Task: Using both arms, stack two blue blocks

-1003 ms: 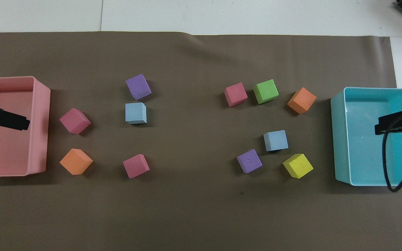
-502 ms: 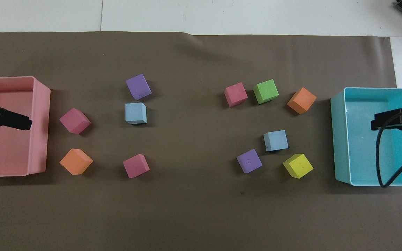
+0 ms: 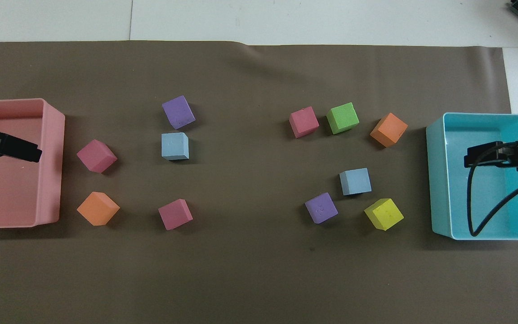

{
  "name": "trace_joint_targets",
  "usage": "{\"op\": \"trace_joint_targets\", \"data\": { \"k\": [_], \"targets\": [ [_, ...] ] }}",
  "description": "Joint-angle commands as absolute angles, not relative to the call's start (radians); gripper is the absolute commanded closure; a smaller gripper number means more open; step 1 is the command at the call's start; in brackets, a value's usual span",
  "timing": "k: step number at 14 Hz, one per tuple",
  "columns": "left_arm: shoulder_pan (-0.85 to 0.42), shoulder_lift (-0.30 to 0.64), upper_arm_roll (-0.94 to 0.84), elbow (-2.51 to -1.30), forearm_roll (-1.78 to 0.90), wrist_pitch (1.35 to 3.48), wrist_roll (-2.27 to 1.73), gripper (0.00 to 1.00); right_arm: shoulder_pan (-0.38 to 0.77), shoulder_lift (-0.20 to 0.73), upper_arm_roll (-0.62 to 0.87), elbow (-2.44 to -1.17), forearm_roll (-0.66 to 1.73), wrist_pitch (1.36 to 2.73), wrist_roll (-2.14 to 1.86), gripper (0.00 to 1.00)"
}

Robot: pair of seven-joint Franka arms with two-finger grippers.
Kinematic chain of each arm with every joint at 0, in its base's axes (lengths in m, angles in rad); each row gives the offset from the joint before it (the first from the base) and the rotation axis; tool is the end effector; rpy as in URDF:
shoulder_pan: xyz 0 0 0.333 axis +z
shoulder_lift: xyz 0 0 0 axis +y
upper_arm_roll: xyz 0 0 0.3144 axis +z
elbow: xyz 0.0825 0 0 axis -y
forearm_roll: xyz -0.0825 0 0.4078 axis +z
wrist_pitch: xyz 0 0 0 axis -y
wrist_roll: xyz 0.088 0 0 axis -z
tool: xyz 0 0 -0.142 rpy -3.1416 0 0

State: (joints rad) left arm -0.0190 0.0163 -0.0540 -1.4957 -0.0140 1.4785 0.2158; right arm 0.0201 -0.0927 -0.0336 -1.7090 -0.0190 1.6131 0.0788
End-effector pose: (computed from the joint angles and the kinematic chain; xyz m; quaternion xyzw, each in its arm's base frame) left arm 0.5714 -0.0436 0.6075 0.9893 -0.1444 -0.0162 0.0086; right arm 0.5516 -0.0107 0.5753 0.9989 -0.0456 -0.0014 0.0080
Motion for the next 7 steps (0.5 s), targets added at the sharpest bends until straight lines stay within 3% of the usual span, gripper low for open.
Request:
{"op": "trace_joint_targets", "data": {
  "k": [1,4,7],
  "targets": [
    [-0.015,0.031,-0.054,-1.460,-0.015,1.447,0.215,0.00,0.023,-0.108,-0.026,-1.773,0.014,1.644,0.057,0.00],
    [-0.015,0.017,-0.054,-1.462,-0.017,1.445,0.216,0.00,0.126,-0.035,-0.023,-1.804,0.048,1.716,0.096,0.00],
    [-0.015,0.017,-0.054,-1.463,-0.015,1.445,0.216,0.00,0.164,-0.009,-0.023,-1.922,0.051,1.863,0.146,0.00]
  ]
}}
